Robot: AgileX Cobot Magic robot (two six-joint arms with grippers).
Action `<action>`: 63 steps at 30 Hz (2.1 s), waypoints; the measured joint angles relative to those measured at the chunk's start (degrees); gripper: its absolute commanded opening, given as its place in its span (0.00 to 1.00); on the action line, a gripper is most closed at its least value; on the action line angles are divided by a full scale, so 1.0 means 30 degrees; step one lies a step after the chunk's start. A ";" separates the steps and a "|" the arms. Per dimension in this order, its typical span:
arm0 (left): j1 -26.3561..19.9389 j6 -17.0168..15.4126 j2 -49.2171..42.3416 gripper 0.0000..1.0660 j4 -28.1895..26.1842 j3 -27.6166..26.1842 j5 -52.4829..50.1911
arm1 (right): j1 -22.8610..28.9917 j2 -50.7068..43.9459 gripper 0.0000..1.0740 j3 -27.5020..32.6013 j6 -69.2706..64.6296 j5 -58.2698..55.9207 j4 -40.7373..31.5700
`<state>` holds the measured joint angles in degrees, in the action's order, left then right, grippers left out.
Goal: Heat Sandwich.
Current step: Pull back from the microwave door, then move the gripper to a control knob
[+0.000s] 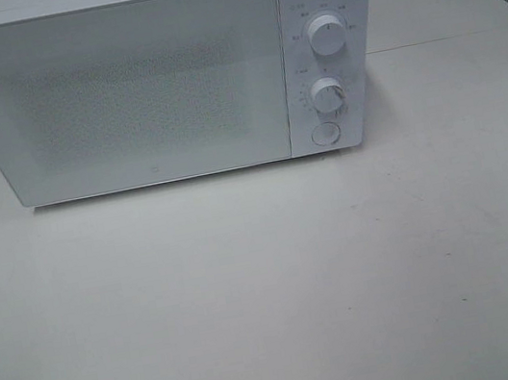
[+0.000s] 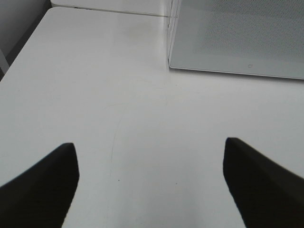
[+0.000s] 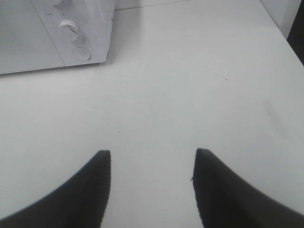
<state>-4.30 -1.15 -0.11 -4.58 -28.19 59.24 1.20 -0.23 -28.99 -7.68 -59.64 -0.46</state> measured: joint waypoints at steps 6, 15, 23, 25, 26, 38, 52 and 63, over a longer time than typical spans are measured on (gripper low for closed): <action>0.0000 0.0000 0.0000 0.72 0.0000 0.0000 0.0000 | 0.0000 0.0000 0.49 0.0000 0.0000 0.0000 0.0000; 0.0000 0.0000 0.0000 0.72 0.0000 0.0000 0.0000 | 0.0000 0.0000 0.49 0.0000 0.0000 0.0000 0.0000; 0.0000 0.0000 0.0000 0.72 0.0000 0.0000 0.0000 | 0.0000 0.0000 0.49 0.0000 0.0000 0.0000 0.0000; 0.0000 0.0000 0.0000 0.72 0.0000 0.0000 0.0000 | 0.0000 0.0000 0.49 0.0000 0.0000 0.0000 0.0000; 0.0000 0.0000 0.0000 0.72 0.0000 0.0000 0.0000 | 0.0000 0.0000 0.49 0.0000 0.0000 0.0000 0.0000; 0.0000 0.0000 0.0000 0.72 0.0000 0.0000 0.0000 | 0.0000 0.0000 0.49 0.0000 0.0000 0.0000 0.0000; 0.0000 0.0000 0.0000 0.72 0.0000 0.0000 0.0000 | 0.0000 0.0000 0.49 0.0000 0.0000 0.0000 0.0000; 0.0000 0.0000 0.0000 0.72 0.0000 0.0000 0.0000 | 0.0000 0.0000 0.48 0.0000 0.0000 0.0000 0.0000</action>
<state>-4.30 -1.15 -0.11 -4.58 -28.19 59.24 1.20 -0.23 -28.99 -7.68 -59.64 -0.46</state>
